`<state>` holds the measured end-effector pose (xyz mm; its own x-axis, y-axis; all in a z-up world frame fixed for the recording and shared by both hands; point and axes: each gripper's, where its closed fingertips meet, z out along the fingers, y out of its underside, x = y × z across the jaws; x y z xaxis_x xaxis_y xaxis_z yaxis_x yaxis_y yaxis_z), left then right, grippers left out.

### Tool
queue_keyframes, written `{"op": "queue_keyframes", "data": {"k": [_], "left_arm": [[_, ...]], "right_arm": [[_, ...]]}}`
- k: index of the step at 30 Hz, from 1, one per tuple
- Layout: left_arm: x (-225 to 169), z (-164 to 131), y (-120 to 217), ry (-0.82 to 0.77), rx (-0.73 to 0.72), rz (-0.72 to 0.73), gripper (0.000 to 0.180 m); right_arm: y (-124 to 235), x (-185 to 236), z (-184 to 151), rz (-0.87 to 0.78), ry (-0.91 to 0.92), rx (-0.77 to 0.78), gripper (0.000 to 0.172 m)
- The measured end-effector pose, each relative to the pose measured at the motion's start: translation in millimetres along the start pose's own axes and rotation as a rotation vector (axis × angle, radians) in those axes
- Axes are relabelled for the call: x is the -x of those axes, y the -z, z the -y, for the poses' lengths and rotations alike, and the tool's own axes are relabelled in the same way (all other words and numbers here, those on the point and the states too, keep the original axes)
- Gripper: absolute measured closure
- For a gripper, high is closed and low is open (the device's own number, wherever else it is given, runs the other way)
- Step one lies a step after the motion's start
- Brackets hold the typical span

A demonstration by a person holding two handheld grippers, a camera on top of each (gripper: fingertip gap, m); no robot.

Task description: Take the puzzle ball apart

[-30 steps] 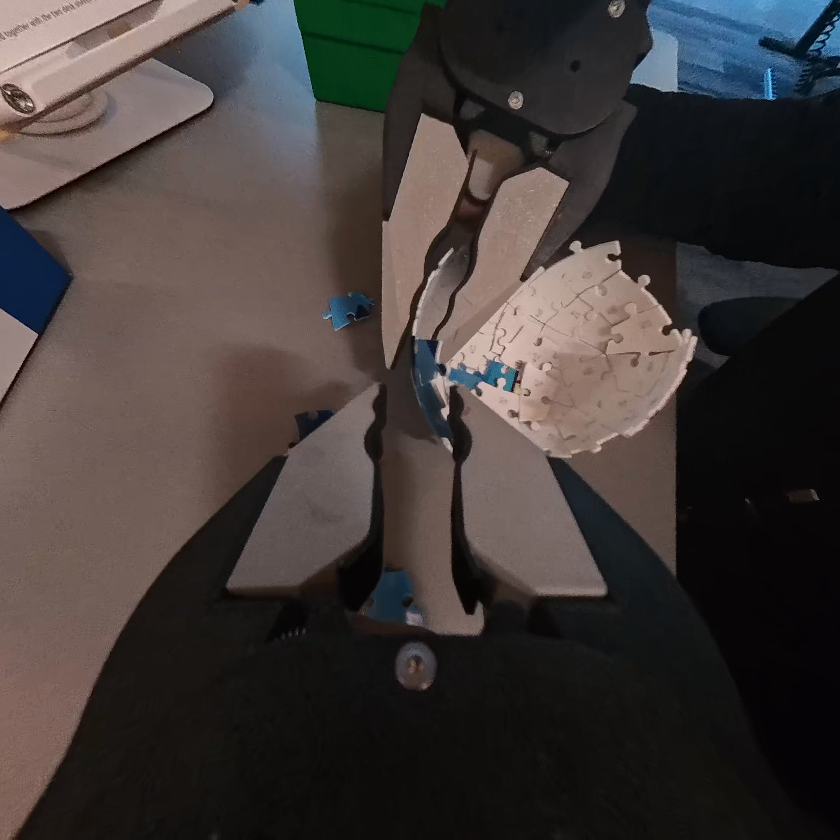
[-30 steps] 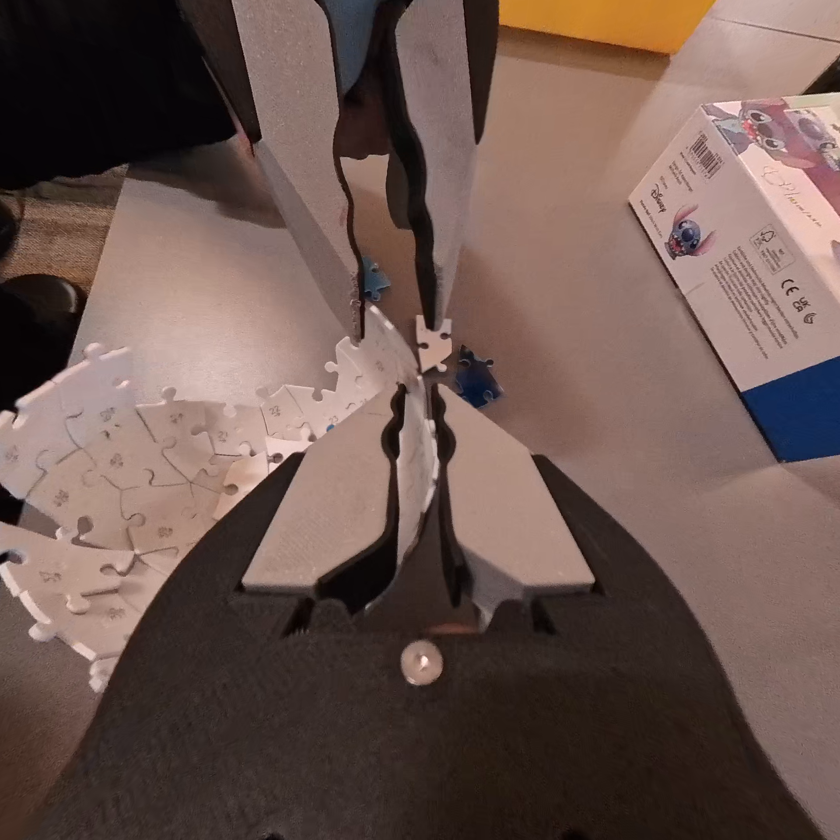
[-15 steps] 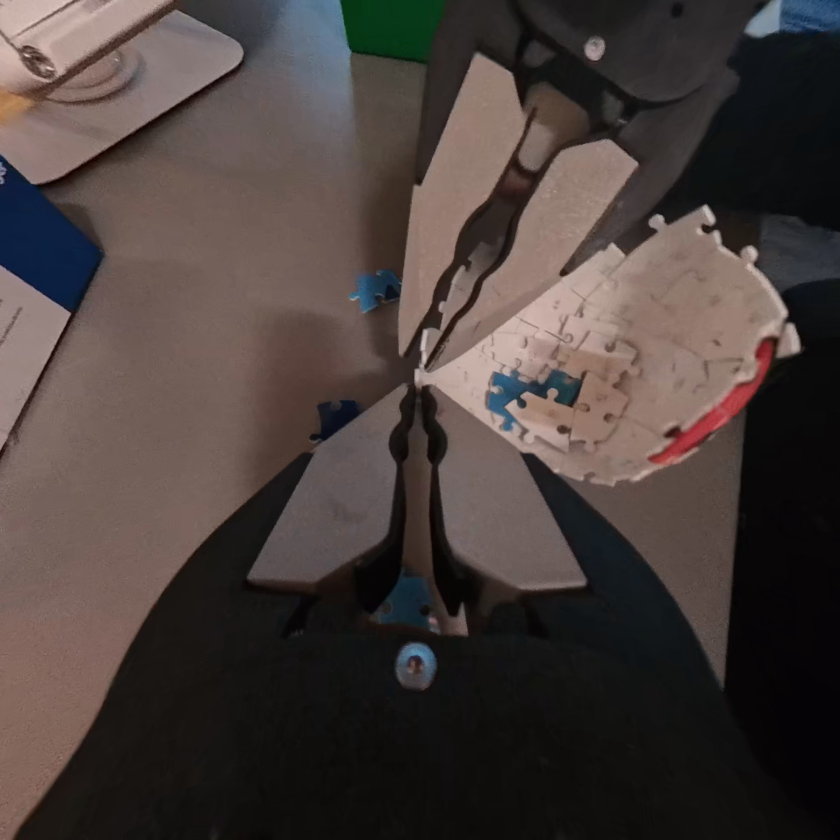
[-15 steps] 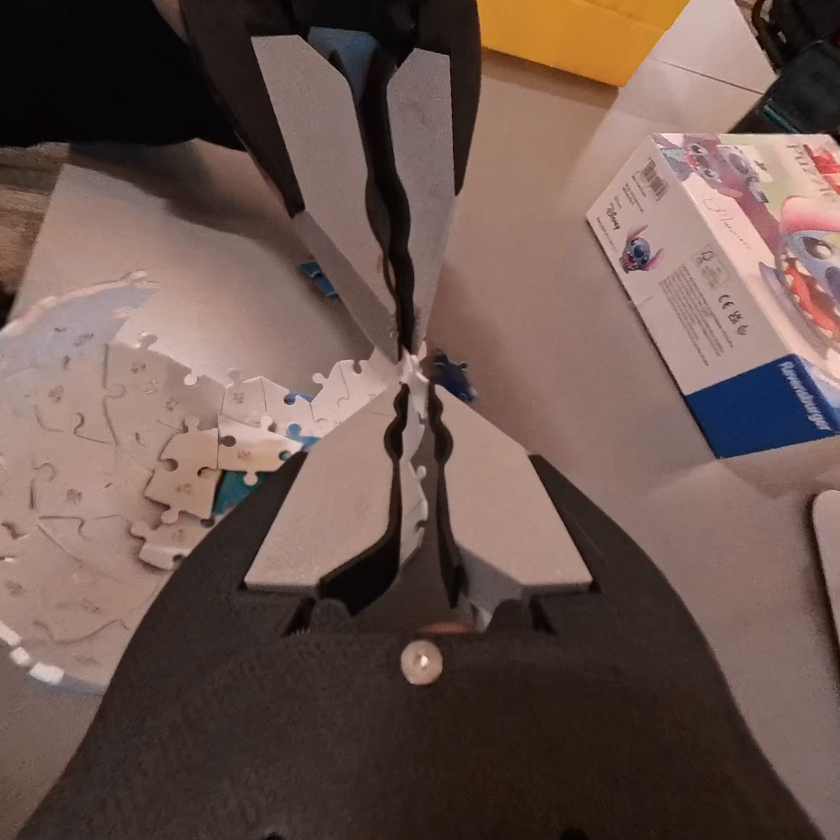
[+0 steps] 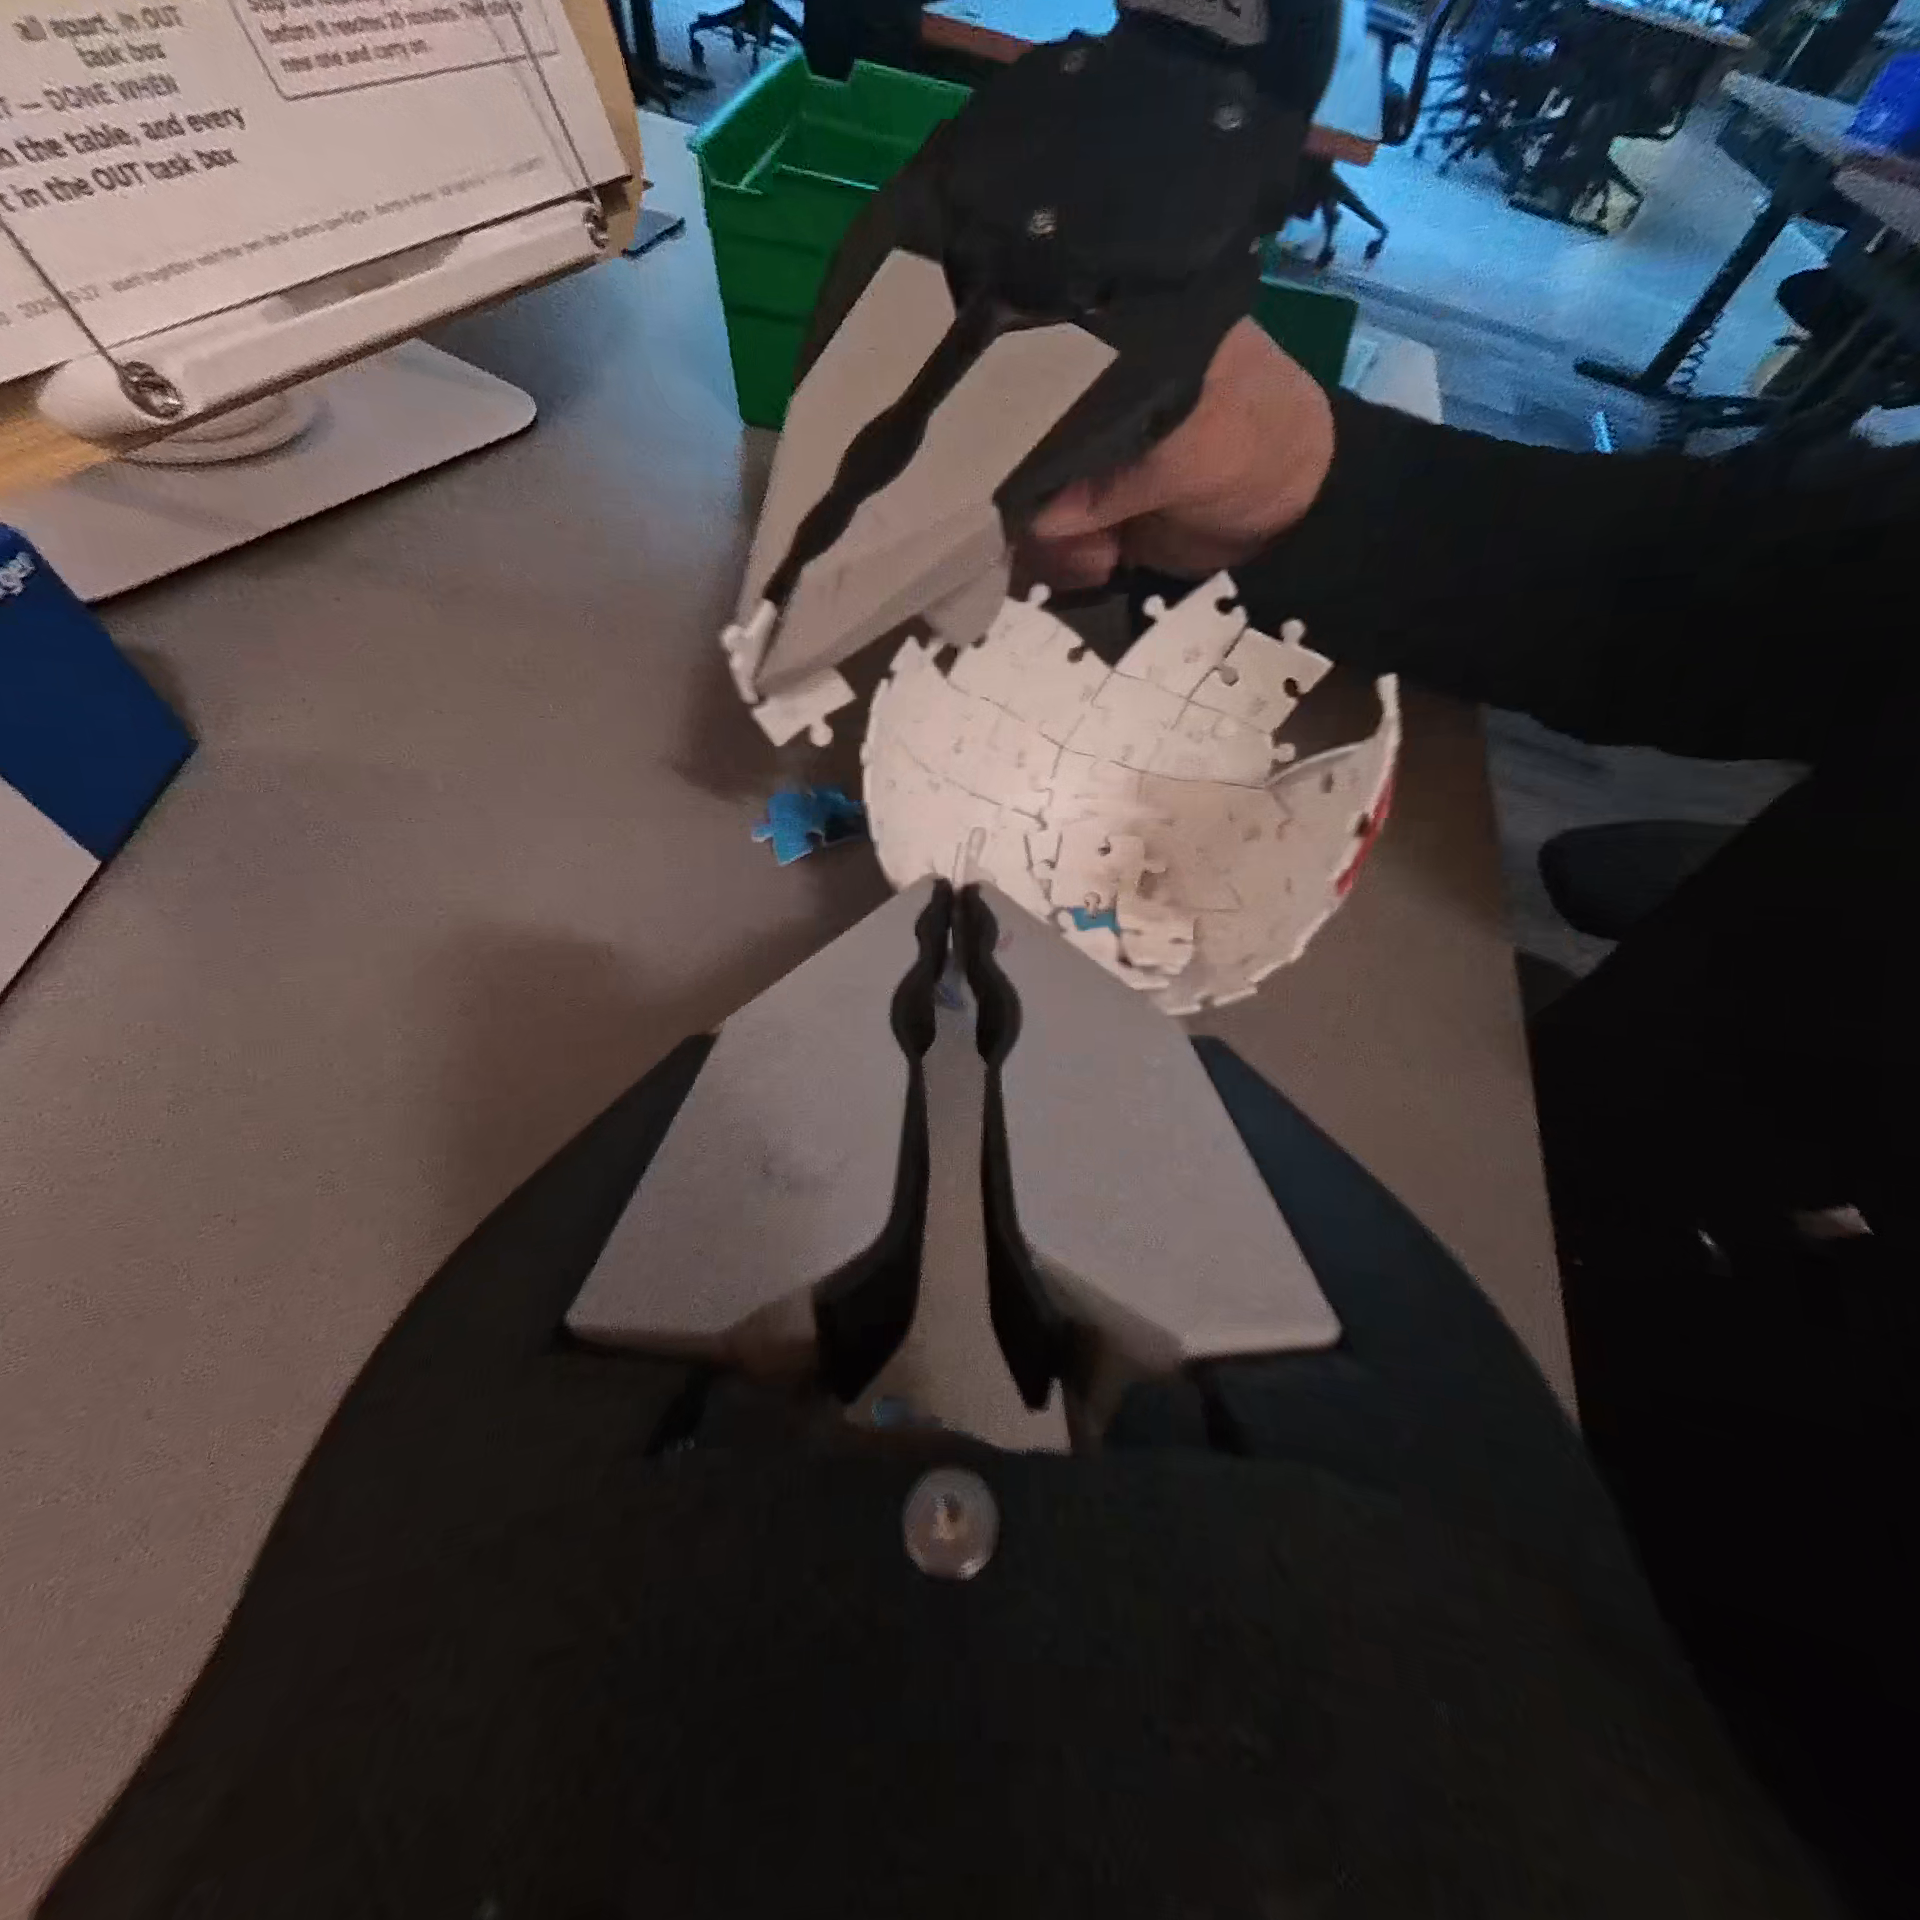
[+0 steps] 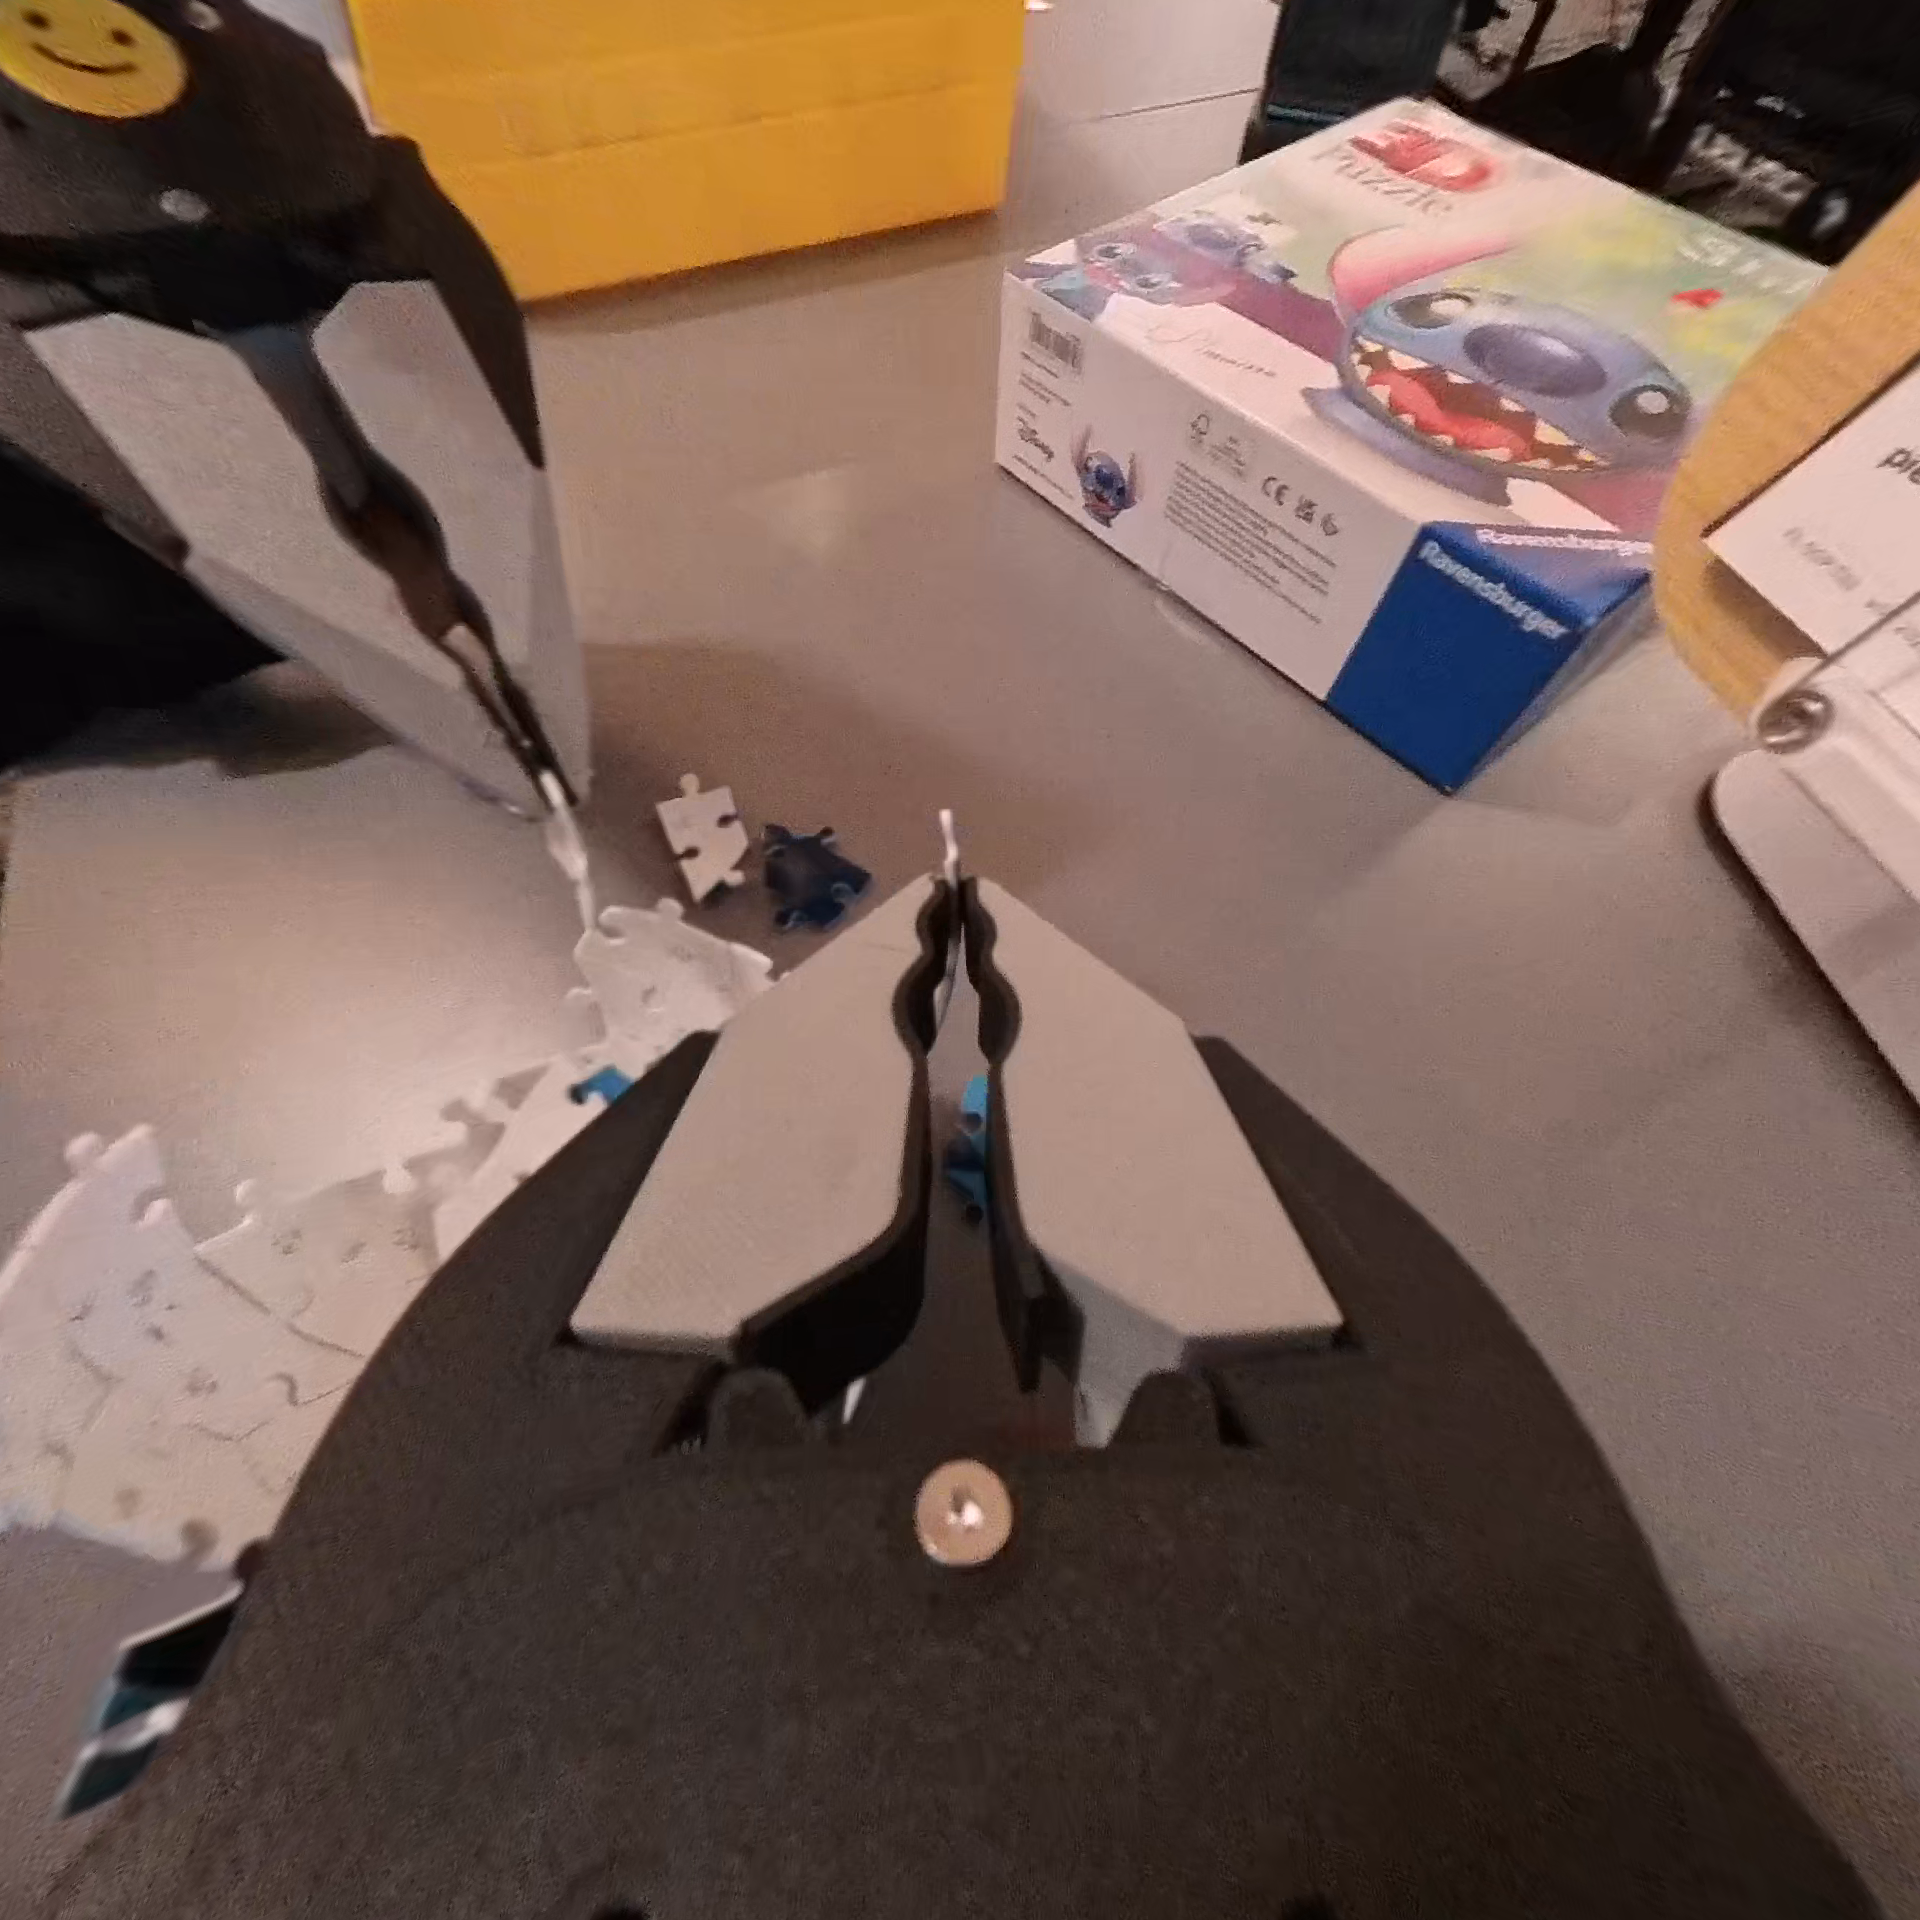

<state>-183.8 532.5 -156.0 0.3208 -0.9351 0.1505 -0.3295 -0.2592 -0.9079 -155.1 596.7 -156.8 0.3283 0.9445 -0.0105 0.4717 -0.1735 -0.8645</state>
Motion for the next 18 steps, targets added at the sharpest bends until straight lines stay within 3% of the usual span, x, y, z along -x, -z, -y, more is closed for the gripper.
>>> {"op": "queue_keyframes", "data": {"k": [2, 5, 6, 9, 11, 12, 18], "left_arm": [[10, -3, -1, 0.006, 0.015, 0.058, 0.180], [14, -3, -6, 0.001, 0.003, 0.082, 0.180], [25, -8, -6, 0.022, 0.033, 0.139, 0.180], [54, -46, -3, 0.087, 0.227, 0.252, 0.180], [48, -55, -8, 0.125, 0.268, 0.211, 0.149], [41, -50, -11, 0.115, 0.249, 0.183, 0.140], [12, 3, -11, 0.094, 0.081, 0.050, 0.147]], "right_arm": [[2, 15, -3, 0.101, 0.008, 0.015, 0.170], [-6, 17, -17, 0.085, 0.073, 0.118, 0.162], [-8, 14, -22, 0.054, 0.103, 0.146, 0.155], [-7, 10, -26, 0.036, 0.106, 0.164, 0.159], [-5, 8, -26, 0.054, 0.063, 0.161, 0.160], [-3, 5, -26, 0.055, 0.044, 0.165, 0.156], [8, 15, -39, 0.190, -0.055, 0.236, 0.152]]}}
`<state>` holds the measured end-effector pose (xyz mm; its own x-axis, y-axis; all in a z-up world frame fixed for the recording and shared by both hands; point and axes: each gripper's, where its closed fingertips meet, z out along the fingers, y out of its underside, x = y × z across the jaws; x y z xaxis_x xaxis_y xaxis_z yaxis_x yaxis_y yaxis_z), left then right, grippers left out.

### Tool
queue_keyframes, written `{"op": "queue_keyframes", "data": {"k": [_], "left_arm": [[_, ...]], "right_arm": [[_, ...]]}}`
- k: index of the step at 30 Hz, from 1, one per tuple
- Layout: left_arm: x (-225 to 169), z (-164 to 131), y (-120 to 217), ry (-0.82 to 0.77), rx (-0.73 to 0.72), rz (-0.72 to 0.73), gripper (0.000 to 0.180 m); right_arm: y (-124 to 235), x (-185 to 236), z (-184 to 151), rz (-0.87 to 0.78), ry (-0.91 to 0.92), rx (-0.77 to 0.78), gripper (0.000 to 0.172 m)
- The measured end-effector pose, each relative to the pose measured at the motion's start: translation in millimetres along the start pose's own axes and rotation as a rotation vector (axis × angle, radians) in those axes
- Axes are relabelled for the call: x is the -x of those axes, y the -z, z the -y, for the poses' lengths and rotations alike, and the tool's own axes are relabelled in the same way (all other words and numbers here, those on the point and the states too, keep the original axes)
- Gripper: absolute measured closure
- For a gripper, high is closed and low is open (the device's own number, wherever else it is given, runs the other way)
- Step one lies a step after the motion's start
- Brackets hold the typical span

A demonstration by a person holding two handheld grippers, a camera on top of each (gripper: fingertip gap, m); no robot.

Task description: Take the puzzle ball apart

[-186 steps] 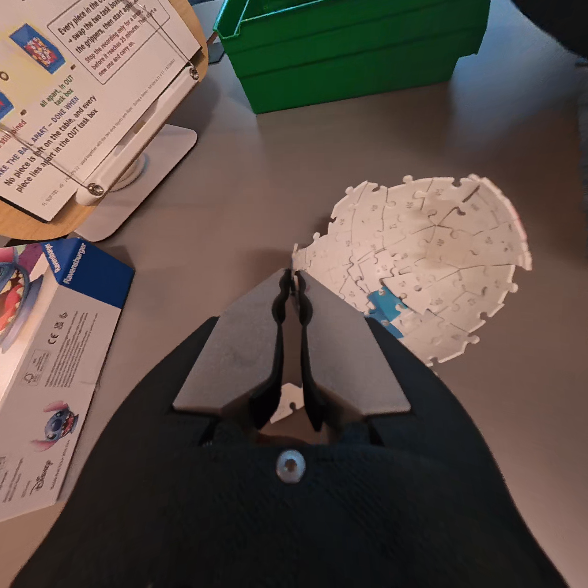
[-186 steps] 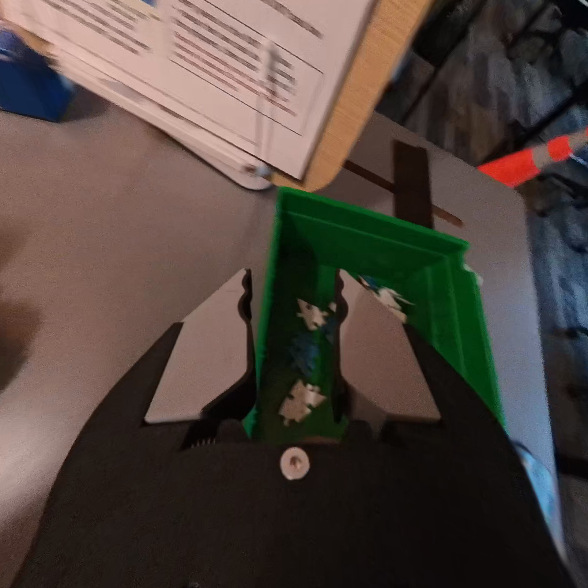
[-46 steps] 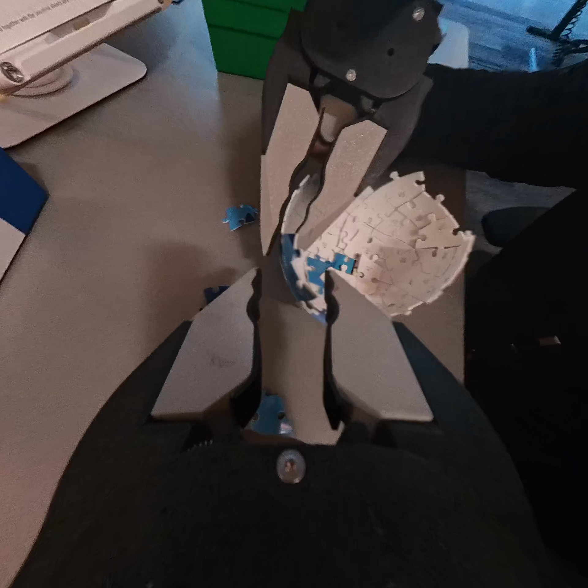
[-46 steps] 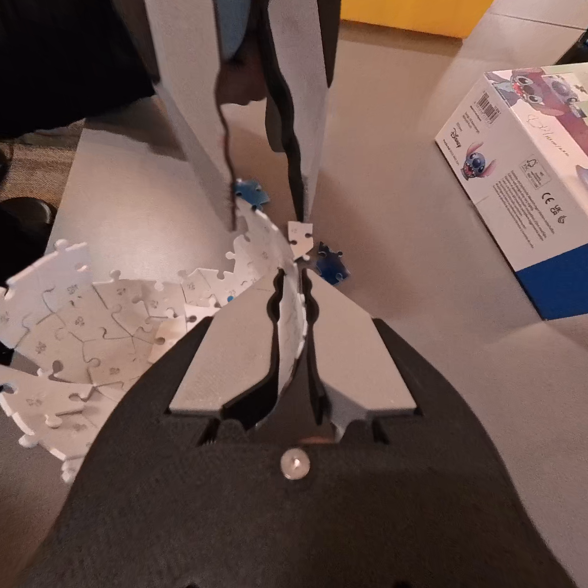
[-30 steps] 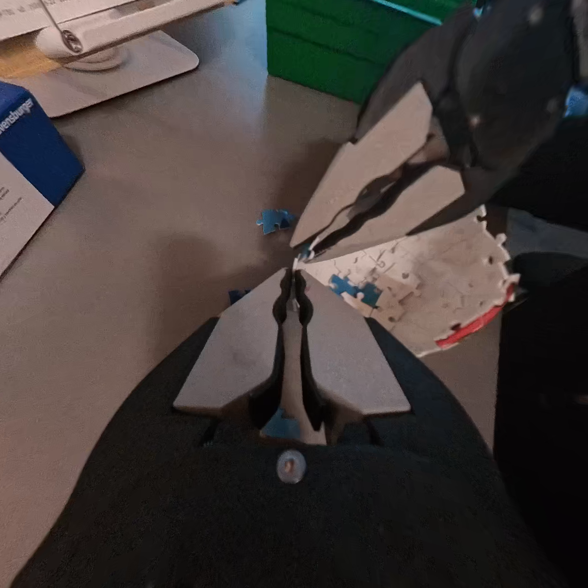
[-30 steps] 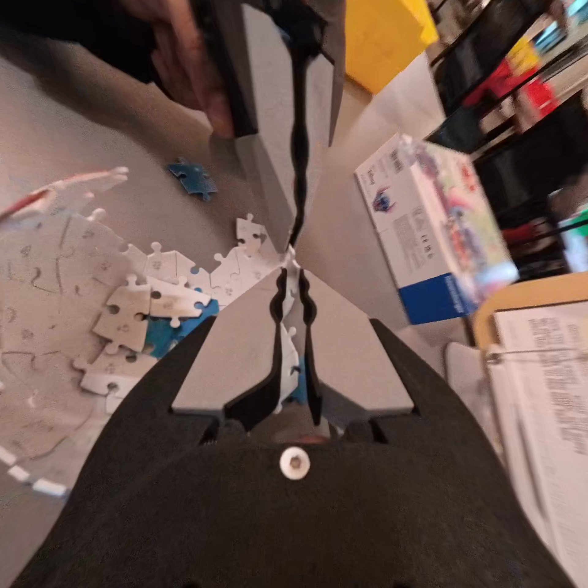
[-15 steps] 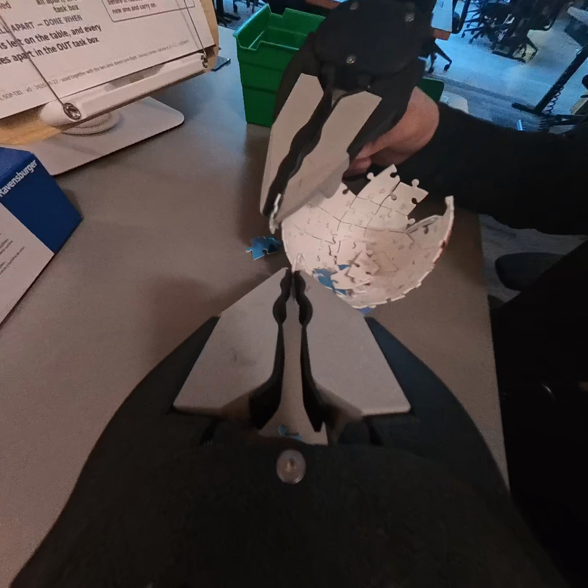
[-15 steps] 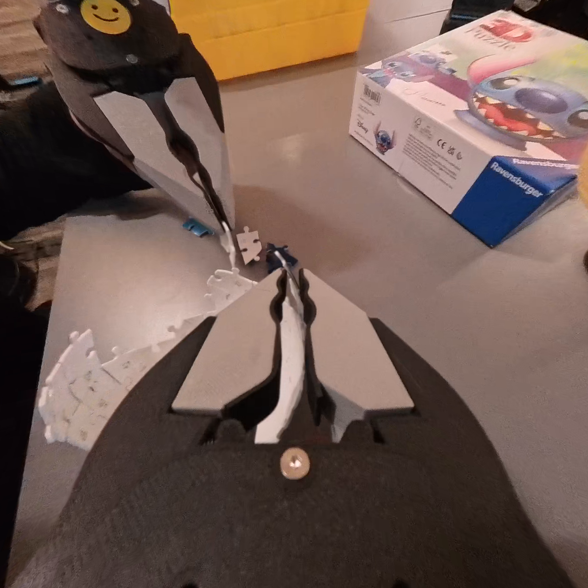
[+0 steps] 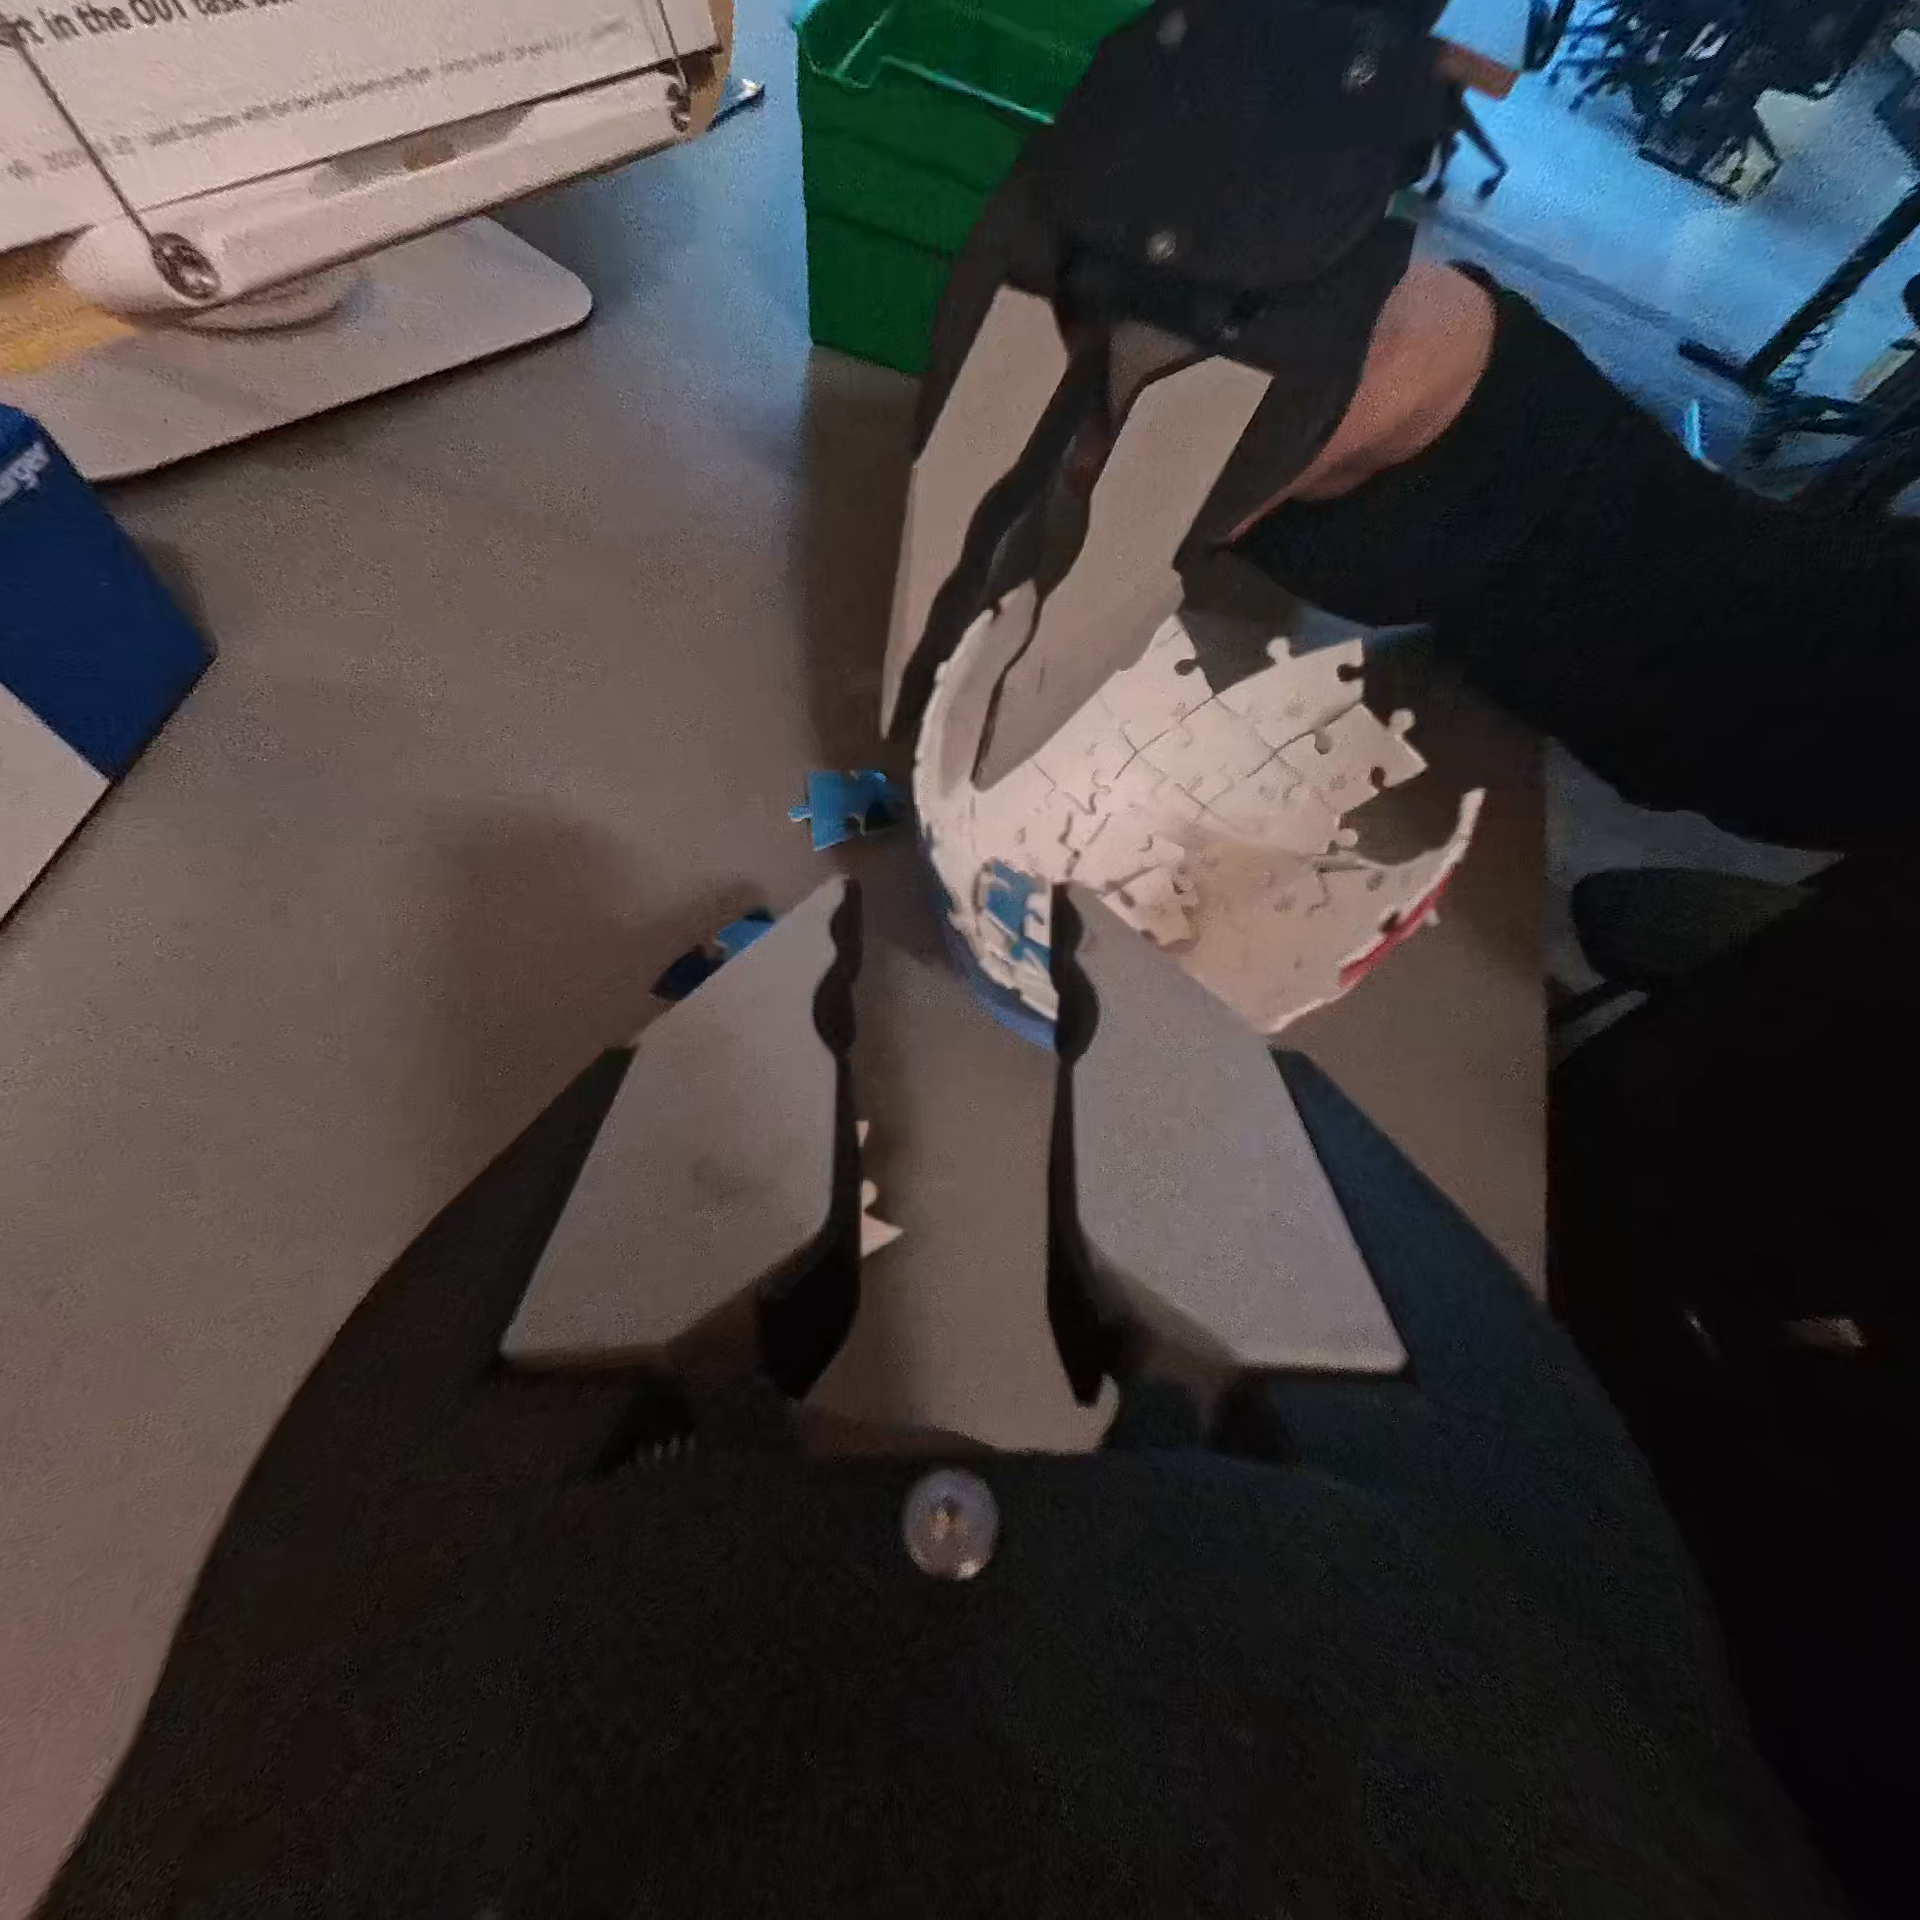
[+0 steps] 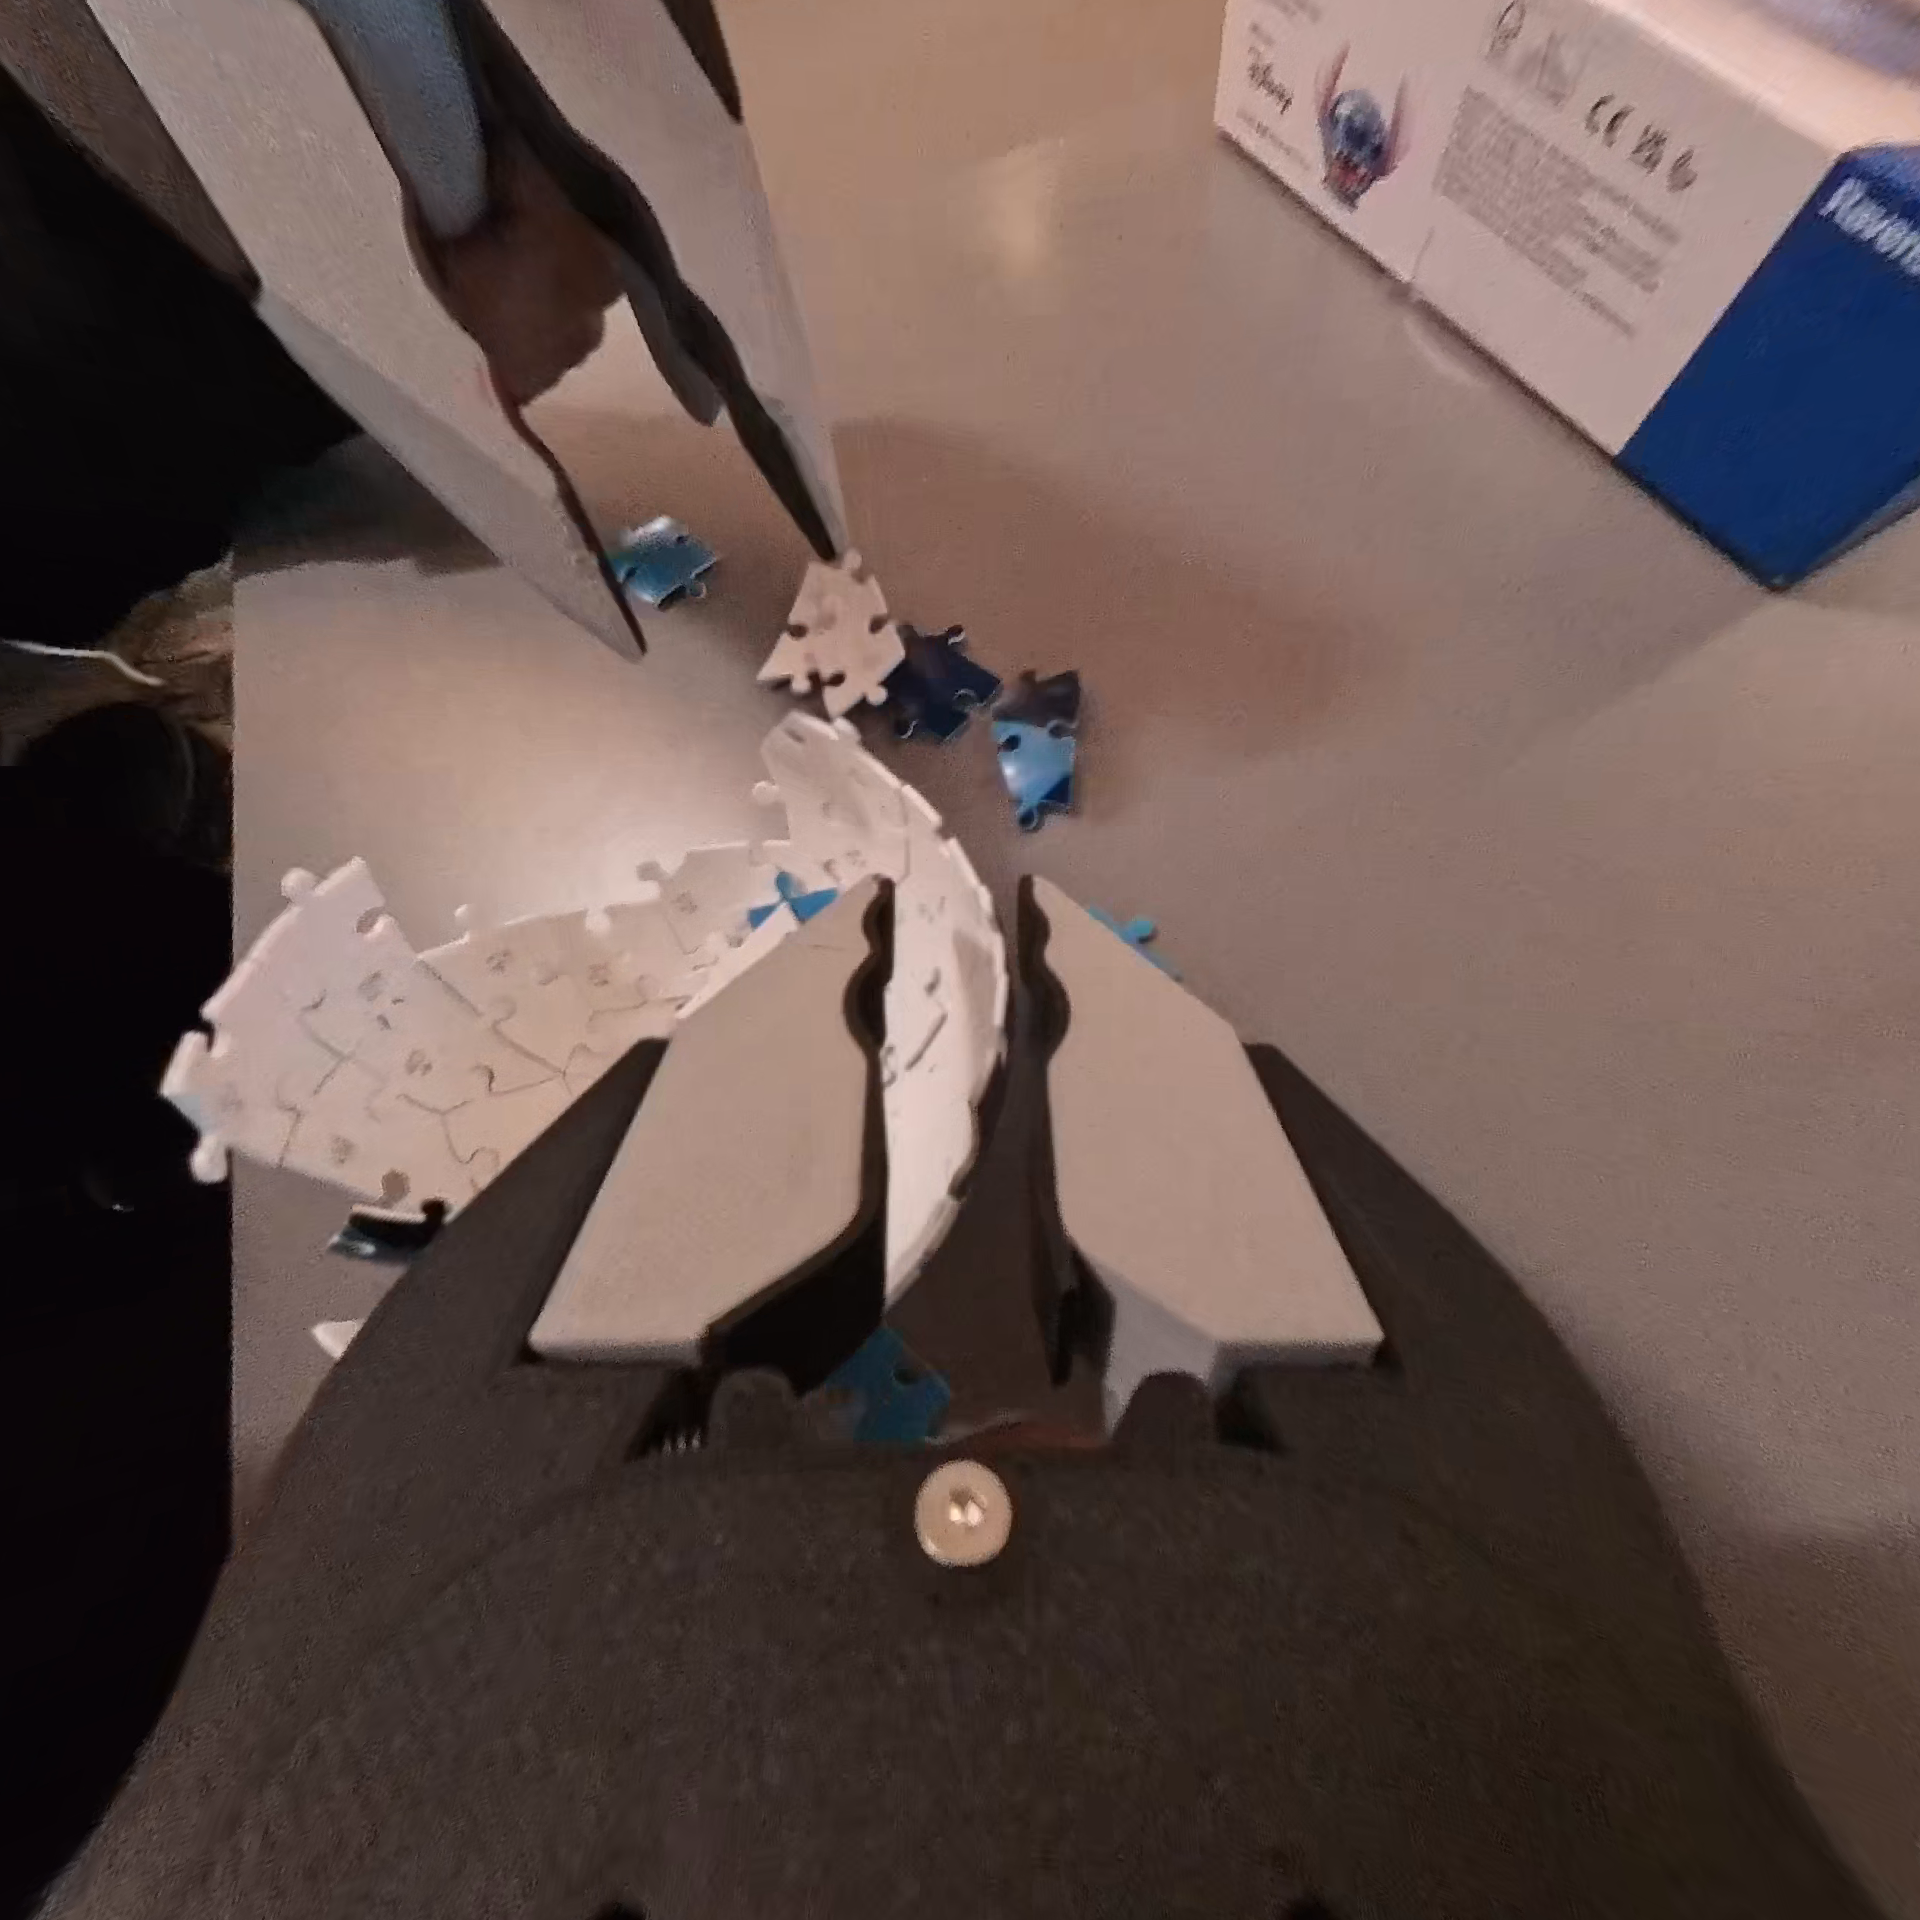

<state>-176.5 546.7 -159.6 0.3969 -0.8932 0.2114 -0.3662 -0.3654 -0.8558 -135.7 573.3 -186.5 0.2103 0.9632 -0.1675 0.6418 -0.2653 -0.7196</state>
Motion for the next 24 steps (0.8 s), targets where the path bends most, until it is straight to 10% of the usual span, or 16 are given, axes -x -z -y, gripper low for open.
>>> {"op": "queue_keyframes", "data": {"k": [6, 15, 18, 24], "left_arm": [[2, -31, -44, -0.012, 0.209, -0.010, 0.161], [14, -10, -39, 0.260, 0.006, -0.100, 0.180], [-10, 8, -22, 0.486, -0.128, -0.405, 0.180], [22, 1, -23, 0.154, -0.039, -0.016, 0.180]], "right_arm": [[-18, 8, -7, 0.020, 0.061, 0.043, 0.163], [-6, 5, 19, -0.329, 0.509, -0.049, 0.171], [13, 19, 33, -0.249, 0.531, -0.212, 0.171], [3, 5, 21, -0.160, 0.342, -0.155, 0.170]]}}
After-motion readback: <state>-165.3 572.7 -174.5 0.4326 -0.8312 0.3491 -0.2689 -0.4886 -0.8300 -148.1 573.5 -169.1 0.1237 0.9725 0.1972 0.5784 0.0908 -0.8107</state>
